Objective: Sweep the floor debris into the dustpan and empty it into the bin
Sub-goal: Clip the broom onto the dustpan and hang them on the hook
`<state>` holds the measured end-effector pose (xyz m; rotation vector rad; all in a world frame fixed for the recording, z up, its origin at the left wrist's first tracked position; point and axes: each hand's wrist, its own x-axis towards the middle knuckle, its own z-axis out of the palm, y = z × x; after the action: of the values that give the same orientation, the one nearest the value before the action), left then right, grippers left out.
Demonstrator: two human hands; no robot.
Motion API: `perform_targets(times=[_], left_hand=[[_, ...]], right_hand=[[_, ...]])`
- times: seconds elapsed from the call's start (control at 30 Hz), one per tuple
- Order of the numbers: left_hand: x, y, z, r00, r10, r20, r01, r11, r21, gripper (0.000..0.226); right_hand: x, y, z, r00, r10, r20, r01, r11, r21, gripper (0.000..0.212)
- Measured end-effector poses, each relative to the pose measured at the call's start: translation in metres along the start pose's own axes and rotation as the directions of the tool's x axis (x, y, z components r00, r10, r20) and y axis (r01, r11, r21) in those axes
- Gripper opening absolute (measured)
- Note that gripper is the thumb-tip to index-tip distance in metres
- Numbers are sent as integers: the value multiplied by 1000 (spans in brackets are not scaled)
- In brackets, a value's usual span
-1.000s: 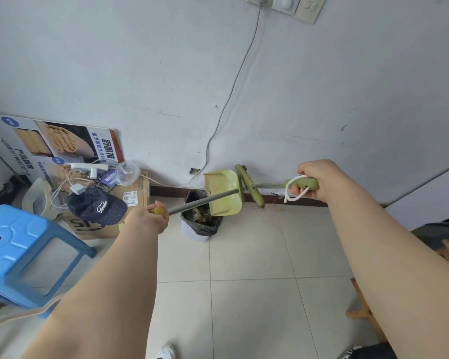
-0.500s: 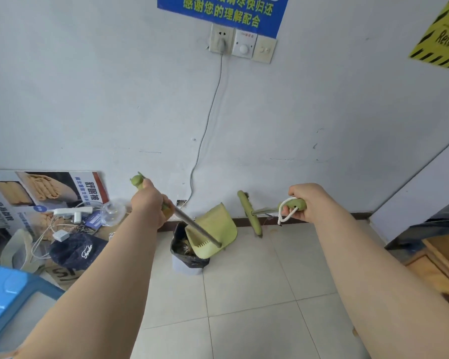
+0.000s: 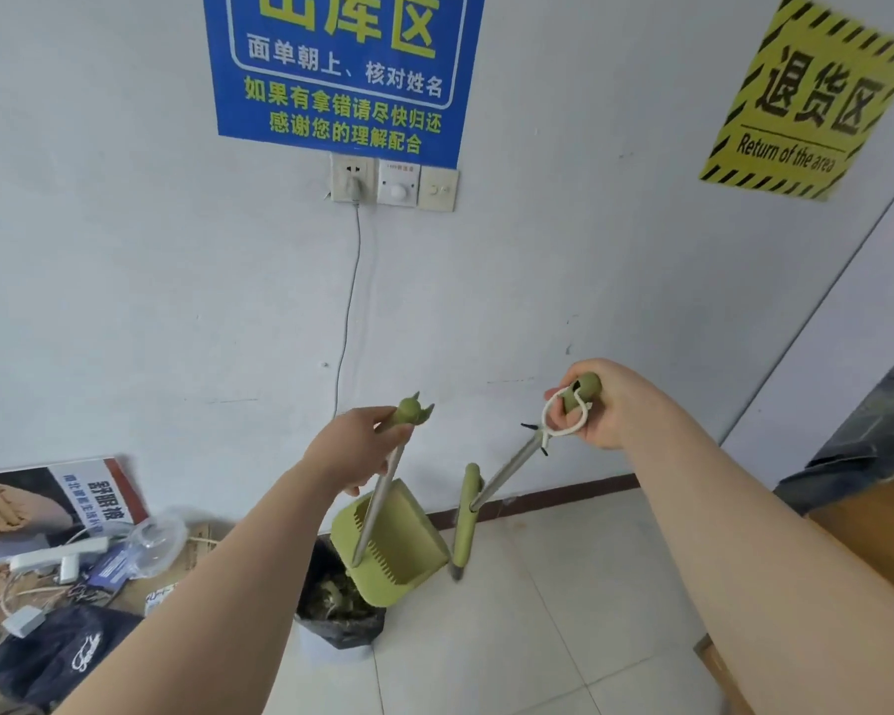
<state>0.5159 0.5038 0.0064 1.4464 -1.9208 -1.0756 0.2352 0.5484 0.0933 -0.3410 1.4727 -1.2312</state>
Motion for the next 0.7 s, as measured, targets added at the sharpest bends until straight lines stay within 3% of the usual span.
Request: perform_targets(times=[0.13, 0.23, 0.43, 0.7], left_hand=[[39, 25, 21, 983, 182, 2, -169, 906, 389, 23], [76, 48, 43, 969, 243, 37, -223, 808, 545, 28], [147, 87, 86, 962, 265, 68, -232, 656, 719, 34], [216, 124, 139, 949, 301, 97, -269, 605, 749, 37]], right_hand=[[25, -33, -1, 999, -38, 17, 38, 999, 31, 11], [48, -60, -6, 997, -46, 67, 49, 998, -48, 27], [93, -116, -18, 977, -21, 213, 47, 992, -114, 5], [142, -167, -33, 972, 1, 233, 36, 987, -155, 24]])
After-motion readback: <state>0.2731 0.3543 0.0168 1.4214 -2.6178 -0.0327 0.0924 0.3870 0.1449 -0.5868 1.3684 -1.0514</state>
